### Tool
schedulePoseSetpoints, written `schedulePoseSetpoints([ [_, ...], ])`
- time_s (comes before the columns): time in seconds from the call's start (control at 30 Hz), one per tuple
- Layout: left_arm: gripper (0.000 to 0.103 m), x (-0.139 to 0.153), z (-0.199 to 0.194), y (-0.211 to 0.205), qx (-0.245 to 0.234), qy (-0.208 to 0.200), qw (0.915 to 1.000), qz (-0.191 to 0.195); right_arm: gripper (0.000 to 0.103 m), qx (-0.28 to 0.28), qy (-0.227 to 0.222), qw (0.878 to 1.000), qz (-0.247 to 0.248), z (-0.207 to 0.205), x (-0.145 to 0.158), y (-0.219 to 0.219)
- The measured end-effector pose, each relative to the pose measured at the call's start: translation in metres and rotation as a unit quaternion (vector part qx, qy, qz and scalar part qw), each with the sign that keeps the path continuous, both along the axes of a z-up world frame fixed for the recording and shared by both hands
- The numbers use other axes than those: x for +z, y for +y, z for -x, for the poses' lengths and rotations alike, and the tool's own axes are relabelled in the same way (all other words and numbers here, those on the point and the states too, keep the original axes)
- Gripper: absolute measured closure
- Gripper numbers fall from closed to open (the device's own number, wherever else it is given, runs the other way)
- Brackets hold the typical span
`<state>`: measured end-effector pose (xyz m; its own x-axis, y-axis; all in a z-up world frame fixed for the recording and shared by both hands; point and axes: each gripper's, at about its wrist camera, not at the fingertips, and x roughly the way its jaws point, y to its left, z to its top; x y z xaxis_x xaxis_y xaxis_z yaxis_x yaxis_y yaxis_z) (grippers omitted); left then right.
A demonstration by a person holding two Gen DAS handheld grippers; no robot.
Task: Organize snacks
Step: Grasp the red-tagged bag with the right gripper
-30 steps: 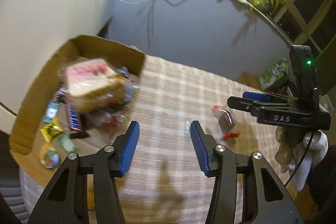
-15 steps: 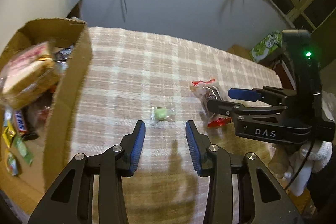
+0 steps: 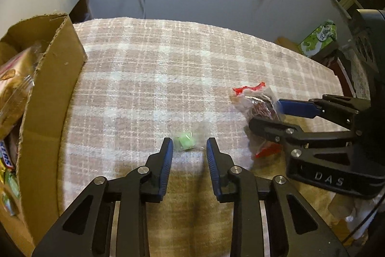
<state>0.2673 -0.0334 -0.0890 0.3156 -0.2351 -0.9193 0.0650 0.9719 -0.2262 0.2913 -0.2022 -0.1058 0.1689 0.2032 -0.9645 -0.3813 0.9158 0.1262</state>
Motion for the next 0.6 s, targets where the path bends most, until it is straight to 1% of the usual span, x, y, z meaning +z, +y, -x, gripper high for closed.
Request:
schedulePoseSetpoints([
  [0.17, 0.076, 0.000, 0.001, -0.001, -0.006, -0.006, 0.9999, -0.010, 0.057, 0.004, 0.003, 1.000, 0.010, -0.001, -0.006, 0.007],
  [0.23, 0.077, 0.000, -0.001, -0.002, -0.005, -0.007, 0.9999, -0.009, 0.064, 0.009, -0.001, 1.000, 0.021, 0.001, -0.005, 0.010],
  [0.4, 0.080, -0.003, -0.004, -0.006, 0.000, -0.007, 1.0000, -0.007, 0.066, 0.013, -0.004, 1.000, 0.025, 0.001, -0.005, 0.015],
  [0.6, 0.081, 0.002, 0.000, 0.004, 0.007, -0.007, 0.9999, -0.001, 0.066, 0.015, -0.009, 1.000, 0.021, 0.004, -0.002, 0.008],
])
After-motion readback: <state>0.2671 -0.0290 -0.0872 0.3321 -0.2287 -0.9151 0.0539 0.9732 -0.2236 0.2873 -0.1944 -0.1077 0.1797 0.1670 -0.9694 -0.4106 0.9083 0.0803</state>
